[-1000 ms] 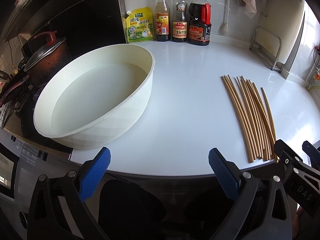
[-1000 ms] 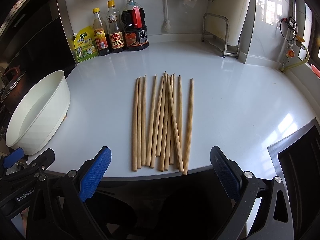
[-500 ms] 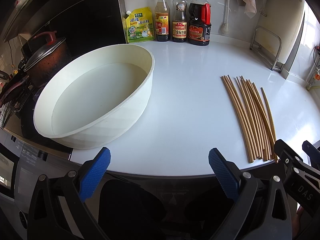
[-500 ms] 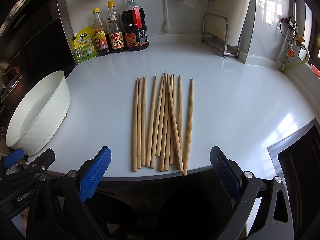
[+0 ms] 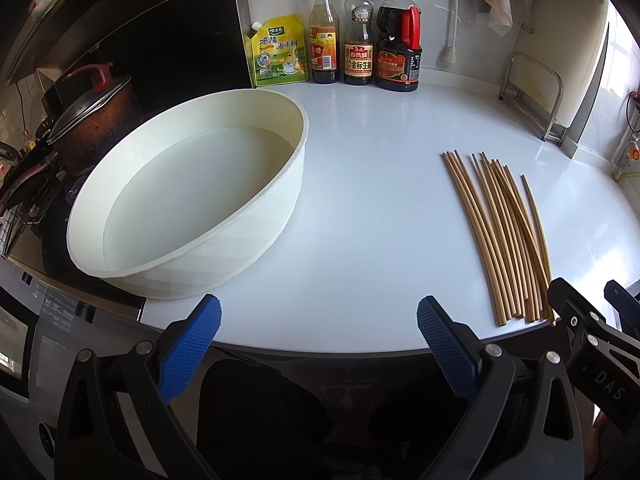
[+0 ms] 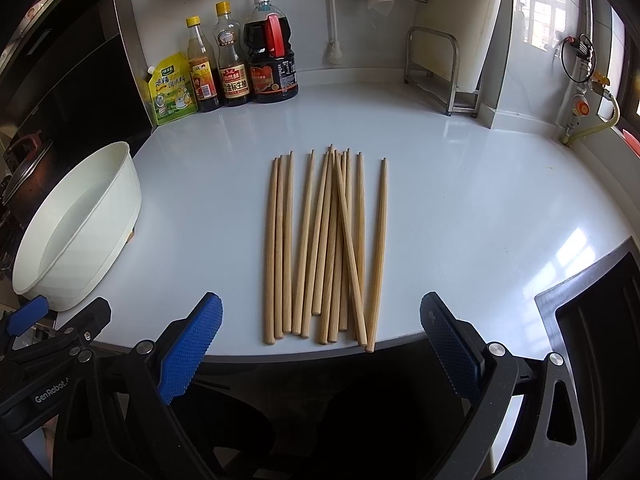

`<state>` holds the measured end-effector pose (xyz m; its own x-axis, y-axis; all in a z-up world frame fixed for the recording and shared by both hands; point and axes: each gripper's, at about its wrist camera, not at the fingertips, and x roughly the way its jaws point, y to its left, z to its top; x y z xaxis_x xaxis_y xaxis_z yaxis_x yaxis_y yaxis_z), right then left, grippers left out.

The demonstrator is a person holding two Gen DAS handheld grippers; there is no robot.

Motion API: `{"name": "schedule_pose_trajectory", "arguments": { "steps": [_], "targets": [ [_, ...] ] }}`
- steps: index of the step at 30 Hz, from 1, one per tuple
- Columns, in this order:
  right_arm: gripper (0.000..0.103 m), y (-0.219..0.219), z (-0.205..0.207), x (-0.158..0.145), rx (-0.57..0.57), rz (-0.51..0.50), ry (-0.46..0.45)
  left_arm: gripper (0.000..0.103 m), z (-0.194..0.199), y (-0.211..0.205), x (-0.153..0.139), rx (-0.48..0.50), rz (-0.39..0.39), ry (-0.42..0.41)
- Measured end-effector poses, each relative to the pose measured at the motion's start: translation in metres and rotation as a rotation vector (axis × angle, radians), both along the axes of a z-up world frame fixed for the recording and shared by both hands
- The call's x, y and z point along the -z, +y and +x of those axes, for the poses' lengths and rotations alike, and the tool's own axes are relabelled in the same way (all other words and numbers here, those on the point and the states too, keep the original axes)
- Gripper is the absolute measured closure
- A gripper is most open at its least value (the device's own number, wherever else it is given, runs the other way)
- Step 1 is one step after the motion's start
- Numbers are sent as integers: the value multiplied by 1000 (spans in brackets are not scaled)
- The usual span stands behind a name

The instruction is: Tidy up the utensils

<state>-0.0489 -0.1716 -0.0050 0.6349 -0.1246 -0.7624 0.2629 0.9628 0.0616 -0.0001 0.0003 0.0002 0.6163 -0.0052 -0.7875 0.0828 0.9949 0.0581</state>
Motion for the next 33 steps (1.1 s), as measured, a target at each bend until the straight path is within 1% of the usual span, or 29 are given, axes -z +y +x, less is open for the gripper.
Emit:
{"name": "schedule_pose_trajectory", "arguments": {
  "steps": [10,11,15,18,22,28,31,33],
  "targets": [
    [8,1,1,0,0,1,0,6,0,0,0,0,0,1],
    [8,0,1,0,0,1,1,6,-1,-6,-8,0,0,2],
    [8,-2,2,4,-5,17,6,6,0,-8,-8,6,0,5],
    [8,-10,1,5,-1,32,2,6,3,-16,-1,23,-2,10],
    [8,-28,1,7,15,54,-2,6,8,-31,3,72,-9,21],
    [8,-61,5,13,47,42,-4,6,23,-58,4,168,-77,22],
    [9,-73,12,18,57,3,9,6,39,-66,12,166,-95,37],
    [9,-82,18,24,67,-4,26,6,49,-69,16,153,-119,46]
  ]
}}
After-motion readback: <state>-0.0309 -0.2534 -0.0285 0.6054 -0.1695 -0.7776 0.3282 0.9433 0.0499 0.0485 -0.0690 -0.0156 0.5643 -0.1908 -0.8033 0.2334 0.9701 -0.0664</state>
